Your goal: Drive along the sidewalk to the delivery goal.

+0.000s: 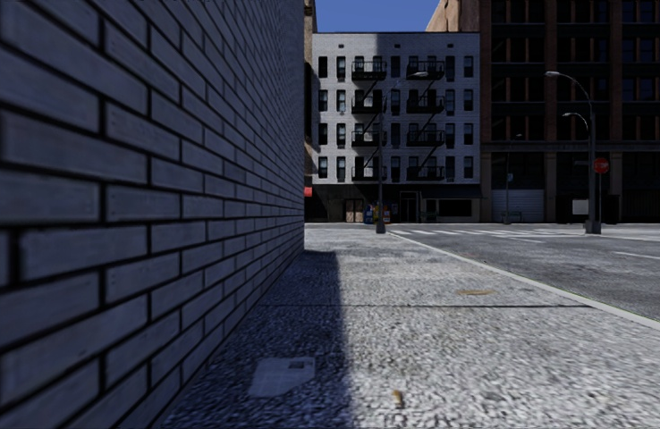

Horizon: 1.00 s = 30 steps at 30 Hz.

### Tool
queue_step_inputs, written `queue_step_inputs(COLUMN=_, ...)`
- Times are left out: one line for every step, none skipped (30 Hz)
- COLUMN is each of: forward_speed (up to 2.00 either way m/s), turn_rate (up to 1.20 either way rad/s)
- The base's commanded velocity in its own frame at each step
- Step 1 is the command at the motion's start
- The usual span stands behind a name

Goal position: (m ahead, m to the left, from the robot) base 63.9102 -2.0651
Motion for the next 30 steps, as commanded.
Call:
queue_step_inputs(forward_speed=2.0, turn_rate=0.0)
queue_step_inputs(forward_speed=2.0, turn_rate=0.0)
queue_step_inputs(forward_speed=2.0, turn_rate=0.0)
queue_step_inputs(forward_speed=2.0, turn_rate=0.0)
queue_step_inputs(forward_speed=2.0, turn_rate=0.0)
queue_step_inputs(forward_speed=2.0, turn_rate=0.0)
queue_step_inputs(forward_speed=2.0, turn_rate=0.0)
queue_step_inputs(forward_speed=2.0, turn_rate=0.0)
queue_step_inputs(forward_speed=2.0, turn_rate=0.0)
queue_step_inputs(forward_speed=2.0, turn_rate=0.0)
queue_step_inputs(forward_speed=2.0, turn_rate=0.0)
queue_step_inputs(forward_speed=2.0, turn_rate=0.0)
queue_step_inputs(forward_speed=2.0, turn_rate=0.0)
queue_step_inputs(forward_speed=2.0, turn_rate=0.0)
queue_step_inputs(forward_speed=2.0, turn_rate=0.0)
queue_step_inputs(forward_speed=2.0, turn_rate=0.0)
queue_step_inputs(forward_speed=2.0, turn_rate=0.0)
queue_step_inputs(forward_speed=2.0, turn_rate=0.0)
queue_step_inputs(forward_speed=2.0, turn_rate=0.0)
queue_step_inputs(forward_speed=2.0, turn_rate=0.0)
queue_step_inputs(forward_speed=2.0, turn_rate=0.0)
queue_step_inputs(forward_speed=2.0, turn_rate=0.0)
queue_step_inputs(forward_speed=2.0, turn_rate=0.0)
queue_step_inputs(forward_speed=2.0, turn_rate=0.0)
queue_step_inputs(forward_speed=2.0, turn_rate=0.0)
queue_step_inputs(forward_speed=2.0, turn_rate=0.0)
queue_step_inputs(forward_speed=2.0, turn_rate=0.0)
queue_step_inputs(forward_speed=2.0, turn_rate=0.0)
queue_step_inputs(forward_speed=2.0, turn_rate=0.0)
queue_step_inputs(forward_speed=2.0, turn_rate=0.0)
